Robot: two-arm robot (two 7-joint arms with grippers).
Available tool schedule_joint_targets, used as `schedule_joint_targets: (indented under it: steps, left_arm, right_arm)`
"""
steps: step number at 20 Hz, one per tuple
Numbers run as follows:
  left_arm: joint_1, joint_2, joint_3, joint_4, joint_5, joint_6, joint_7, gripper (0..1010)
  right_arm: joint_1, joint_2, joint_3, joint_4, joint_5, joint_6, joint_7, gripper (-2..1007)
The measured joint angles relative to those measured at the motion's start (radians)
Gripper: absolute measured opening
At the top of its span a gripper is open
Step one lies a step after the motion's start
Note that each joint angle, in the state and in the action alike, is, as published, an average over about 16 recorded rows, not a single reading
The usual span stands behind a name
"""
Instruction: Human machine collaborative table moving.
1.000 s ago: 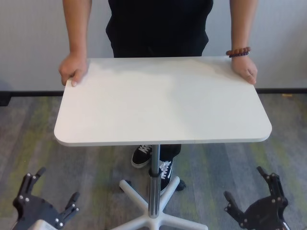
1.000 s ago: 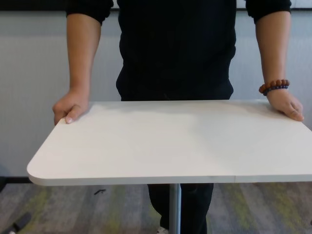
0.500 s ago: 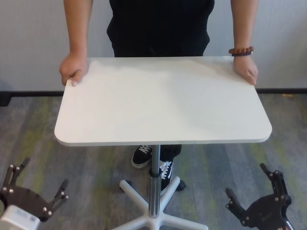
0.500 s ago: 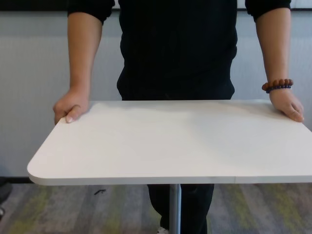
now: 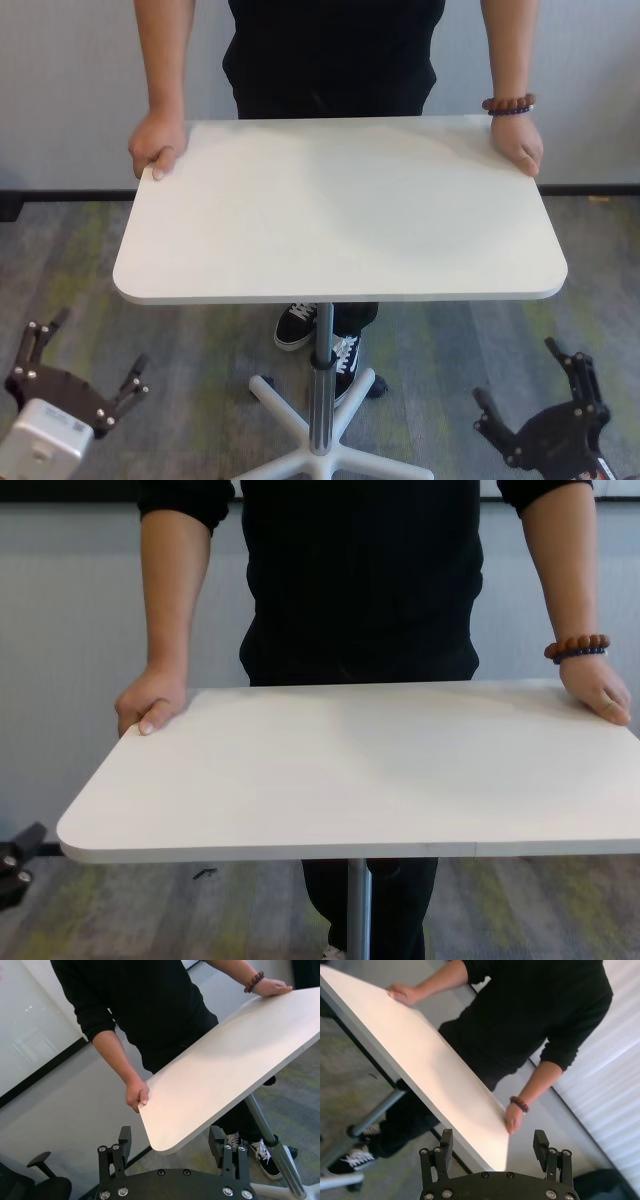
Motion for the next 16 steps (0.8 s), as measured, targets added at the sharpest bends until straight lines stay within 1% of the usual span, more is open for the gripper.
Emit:
schedule_joint_targets:
  steps: [4, 9, 16]
  left_arm:
    - [-0.014, -0.003, 0.005, 0.009, 0.014, 0.003, -0.002, 1000]
    - [-0.02, -0.004, 0.01, 0.016, 0.026, 0.004, -0.001, 1000]
    - [-0.018, -0.003, 0.01, 0.014, 0.024, 0.005, -0.002, 1000]
  right_arm:
    - [-0.001, -0.006, 0.002, 0.0, -0.018, 0.008, -0.004, 1005]
    - [-0.002, -0.01, 0.002, 0.0, -0.034, 0.016, -0.01, 1005]
    - [0.0, -0.008, 0.002, 0.001, -0.026, 0.012, -0.006, 1005]
